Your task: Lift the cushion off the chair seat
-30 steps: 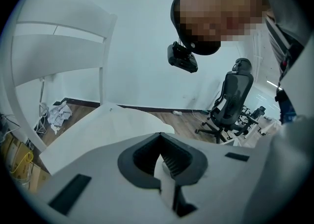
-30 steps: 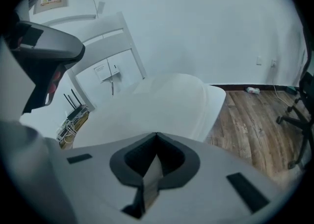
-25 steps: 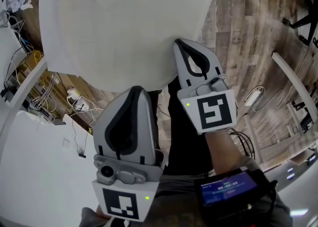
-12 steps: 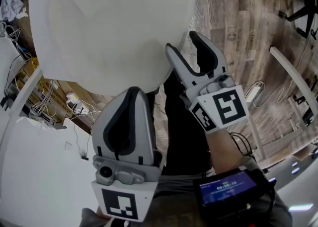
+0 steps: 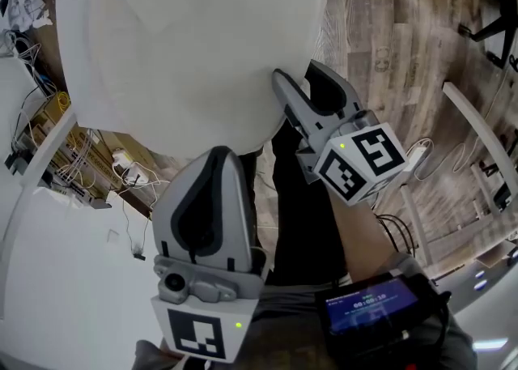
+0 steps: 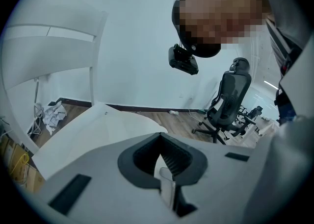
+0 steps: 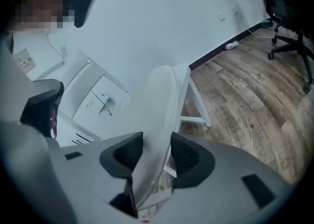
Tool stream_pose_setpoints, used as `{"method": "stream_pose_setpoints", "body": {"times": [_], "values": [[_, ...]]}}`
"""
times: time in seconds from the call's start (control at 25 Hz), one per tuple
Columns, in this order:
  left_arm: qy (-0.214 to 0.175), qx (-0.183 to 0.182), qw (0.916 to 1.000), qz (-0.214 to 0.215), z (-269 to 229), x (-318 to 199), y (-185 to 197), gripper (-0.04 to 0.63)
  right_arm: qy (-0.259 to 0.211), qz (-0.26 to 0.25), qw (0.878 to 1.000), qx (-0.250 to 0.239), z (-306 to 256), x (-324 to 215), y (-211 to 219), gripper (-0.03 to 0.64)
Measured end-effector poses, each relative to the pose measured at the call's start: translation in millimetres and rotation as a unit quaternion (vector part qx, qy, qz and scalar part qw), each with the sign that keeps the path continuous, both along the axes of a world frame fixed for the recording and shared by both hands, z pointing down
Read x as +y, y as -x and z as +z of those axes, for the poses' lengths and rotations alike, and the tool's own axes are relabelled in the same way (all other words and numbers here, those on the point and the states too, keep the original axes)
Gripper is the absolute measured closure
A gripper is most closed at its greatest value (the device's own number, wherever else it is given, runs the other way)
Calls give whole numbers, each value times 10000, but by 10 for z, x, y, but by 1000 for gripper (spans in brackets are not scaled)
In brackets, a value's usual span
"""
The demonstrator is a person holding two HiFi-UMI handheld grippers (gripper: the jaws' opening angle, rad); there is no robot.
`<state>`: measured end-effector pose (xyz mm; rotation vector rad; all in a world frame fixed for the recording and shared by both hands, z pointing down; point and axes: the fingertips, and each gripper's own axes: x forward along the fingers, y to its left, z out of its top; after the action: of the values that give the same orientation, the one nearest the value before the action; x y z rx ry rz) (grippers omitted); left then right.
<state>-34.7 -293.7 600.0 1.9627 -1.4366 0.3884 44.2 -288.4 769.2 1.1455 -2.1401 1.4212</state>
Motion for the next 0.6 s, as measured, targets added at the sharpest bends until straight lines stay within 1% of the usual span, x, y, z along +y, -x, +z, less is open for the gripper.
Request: {"method": "stream_pose_setpoints", "body": {"times": [0.24, 0.32, 0.36, 0.4, 0.6], "values": [[-90, 67, 9999, -102, -169, -19, 92, 589, 179, 128, 9995, 206, -23, 7, -46, 496], [-144, 74, 9998, -132, -245, -16, 123, 589, 147, 140, 9995, 255, -50, 17, -57, 520], [-177, 72, 9997, -141, -281, -18, 134, 589, 107, 134, 9995, 279, -75, 22, -58, 553], [-213, 69, 9996, -150, -316, -22, 145, 589, 69, 129, 9994, 299, -104, 25, -57, 563], [-443, 79, 9988, -191, -574, -55, 170, 589, -121, 70, 9995, 285, -332, -44, -17, 578]]}}
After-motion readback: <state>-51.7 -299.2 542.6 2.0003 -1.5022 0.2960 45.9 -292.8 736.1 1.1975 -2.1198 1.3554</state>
